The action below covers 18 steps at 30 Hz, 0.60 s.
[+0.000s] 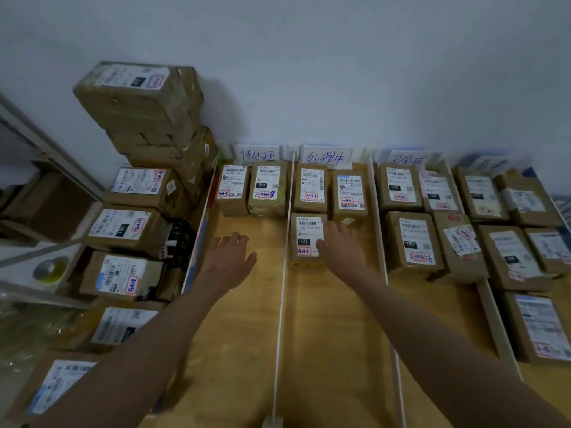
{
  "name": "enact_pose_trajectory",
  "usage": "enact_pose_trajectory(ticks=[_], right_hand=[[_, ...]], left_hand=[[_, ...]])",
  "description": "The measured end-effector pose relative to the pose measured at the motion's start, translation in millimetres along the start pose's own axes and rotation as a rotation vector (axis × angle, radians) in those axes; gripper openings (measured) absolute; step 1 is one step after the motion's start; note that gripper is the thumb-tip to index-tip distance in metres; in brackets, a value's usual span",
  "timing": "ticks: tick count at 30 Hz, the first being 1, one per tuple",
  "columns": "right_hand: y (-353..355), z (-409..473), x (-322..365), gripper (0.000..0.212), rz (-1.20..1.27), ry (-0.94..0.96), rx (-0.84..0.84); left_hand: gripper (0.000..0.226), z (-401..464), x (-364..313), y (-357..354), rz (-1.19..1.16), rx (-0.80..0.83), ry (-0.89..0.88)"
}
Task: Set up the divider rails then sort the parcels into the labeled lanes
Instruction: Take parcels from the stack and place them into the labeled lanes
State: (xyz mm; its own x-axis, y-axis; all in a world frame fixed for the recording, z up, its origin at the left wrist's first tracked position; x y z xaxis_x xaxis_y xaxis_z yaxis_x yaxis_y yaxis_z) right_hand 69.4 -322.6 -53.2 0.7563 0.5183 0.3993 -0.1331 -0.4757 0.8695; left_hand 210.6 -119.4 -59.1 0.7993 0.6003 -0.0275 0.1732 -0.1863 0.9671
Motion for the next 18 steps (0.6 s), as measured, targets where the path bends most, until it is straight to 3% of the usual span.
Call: enact_pose_trajectory(ticks=[7,18], right_hand=[[16.2,-32.7,59.9,0.05,-0.129,0.148,-0.073],[6.6,-73.3,181.4,0.05,-0.178,0.22,-0.103]], left_hand=[[0.049,-39.5,41.9,47.1,0.036,-0.072,0.053],[0.04,-84.6,144.0,84.8,-0.002,-0.181,0.109]])
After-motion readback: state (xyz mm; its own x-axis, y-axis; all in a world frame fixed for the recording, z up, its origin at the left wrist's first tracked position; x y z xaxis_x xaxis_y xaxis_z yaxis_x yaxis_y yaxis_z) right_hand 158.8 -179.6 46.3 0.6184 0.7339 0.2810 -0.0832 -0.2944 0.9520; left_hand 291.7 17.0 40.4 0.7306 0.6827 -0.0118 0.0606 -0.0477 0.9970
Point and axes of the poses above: each hand's wrist, its own z-axis towards the middle knuckle, its own y-axis out of the back of the hand, x = y × z, the point moved 3 cm from there along z, towards the middle knuckle, and after that the axes turned 8 degrees about -y, right-handed, at the moved point
